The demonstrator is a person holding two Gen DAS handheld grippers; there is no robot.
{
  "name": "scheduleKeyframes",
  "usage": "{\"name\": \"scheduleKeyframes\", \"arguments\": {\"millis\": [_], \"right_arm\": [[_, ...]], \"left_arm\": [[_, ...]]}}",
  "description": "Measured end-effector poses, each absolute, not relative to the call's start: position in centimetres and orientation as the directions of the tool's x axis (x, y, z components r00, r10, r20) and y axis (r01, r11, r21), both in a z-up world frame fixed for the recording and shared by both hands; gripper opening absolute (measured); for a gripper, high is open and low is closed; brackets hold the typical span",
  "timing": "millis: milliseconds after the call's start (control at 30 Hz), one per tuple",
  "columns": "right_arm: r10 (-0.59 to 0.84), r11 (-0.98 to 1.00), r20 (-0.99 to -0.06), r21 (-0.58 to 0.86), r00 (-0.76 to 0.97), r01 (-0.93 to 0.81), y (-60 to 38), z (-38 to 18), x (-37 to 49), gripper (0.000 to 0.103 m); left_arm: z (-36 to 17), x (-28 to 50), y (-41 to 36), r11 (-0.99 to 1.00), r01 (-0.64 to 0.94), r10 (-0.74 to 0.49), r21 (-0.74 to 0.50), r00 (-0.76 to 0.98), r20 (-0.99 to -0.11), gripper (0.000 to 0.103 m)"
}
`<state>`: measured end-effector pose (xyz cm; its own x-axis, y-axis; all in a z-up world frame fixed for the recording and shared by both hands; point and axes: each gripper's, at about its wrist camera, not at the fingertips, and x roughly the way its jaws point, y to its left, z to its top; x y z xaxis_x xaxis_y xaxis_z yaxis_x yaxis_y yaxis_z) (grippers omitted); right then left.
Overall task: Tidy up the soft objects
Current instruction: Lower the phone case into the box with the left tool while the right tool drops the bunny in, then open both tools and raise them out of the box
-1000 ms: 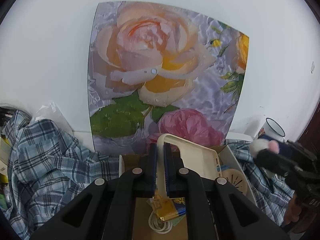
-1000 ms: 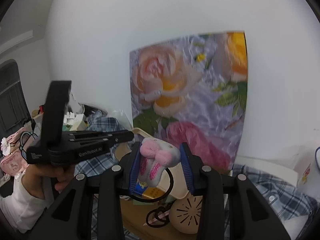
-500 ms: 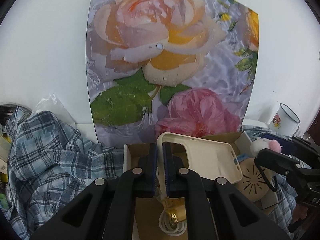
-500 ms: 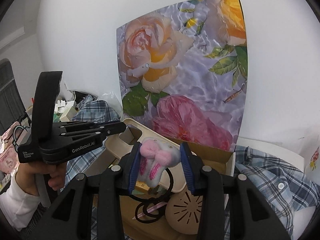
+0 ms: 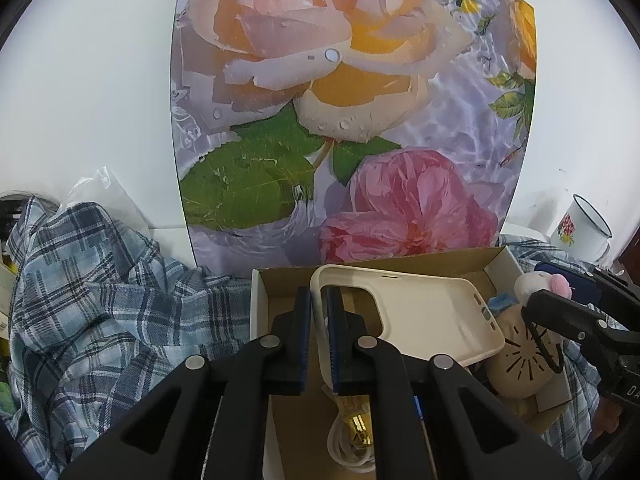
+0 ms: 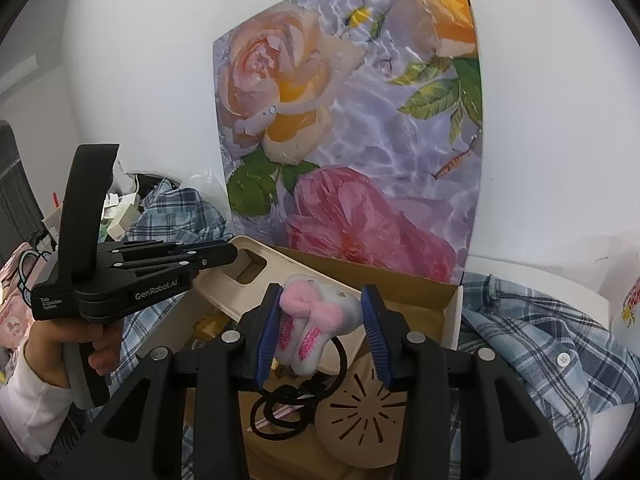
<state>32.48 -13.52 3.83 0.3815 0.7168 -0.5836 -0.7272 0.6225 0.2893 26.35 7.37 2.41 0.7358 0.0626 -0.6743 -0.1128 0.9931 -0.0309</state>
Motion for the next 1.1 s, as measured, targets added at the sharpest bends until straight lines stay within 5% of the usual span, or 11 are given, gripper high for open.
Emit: {"name": "scheduleKeyframes", "arguments": {"millis": [433,567,600,700,800,1100], "right_arm": [[0.679,0.631,-0.646,0.271,0.348,-0.727,-12.3,1.7,32.6,0.041],[0.672,0.639,-0.654,0.274,0.347,-0.719,-12.3,1.4,32.7,0.052],[0.670,0.643,-0.655,0.276,0.351,-0.714,-12.3,1.4,32.8,0.062],[0.671,0.652,-0.648,0.286,0.359,-0.702,-12.6,1.4,32.9,0.073],[0.670,0.661,-0.646,0.293,0.367,-0.691,-12.9,1.4,33.1,0.088],[0.671,0.659,-0.640,0.284,0.375,-0.696,-12.9,1.7,33.0,0.101]], "left_arm": [[1.5,26.7,7.6,0.992,-0.123,0.077,-0.018,0.719,-0.691,0.007],[1.4,26.7,7.7,0.992,-0.127,0.084,-0.012,0.722,-0.686,0.008],[1.4,26.8,7.7,0.991,-0.137,0.100,0.001,0.721,-0.686,0.019],[1.3,26.8,7.9,0.988,-0.157,0.124,0.014,0.719,-0.684,0.101],[1.3,26.8,8.4,0.985,-0.171,0.138,0.017,0.731,-0.668,0.103],[1.6,26.9,8.7,0.986,-0.166,0.134,0.014,0.739,-0.661,0.103]]}}
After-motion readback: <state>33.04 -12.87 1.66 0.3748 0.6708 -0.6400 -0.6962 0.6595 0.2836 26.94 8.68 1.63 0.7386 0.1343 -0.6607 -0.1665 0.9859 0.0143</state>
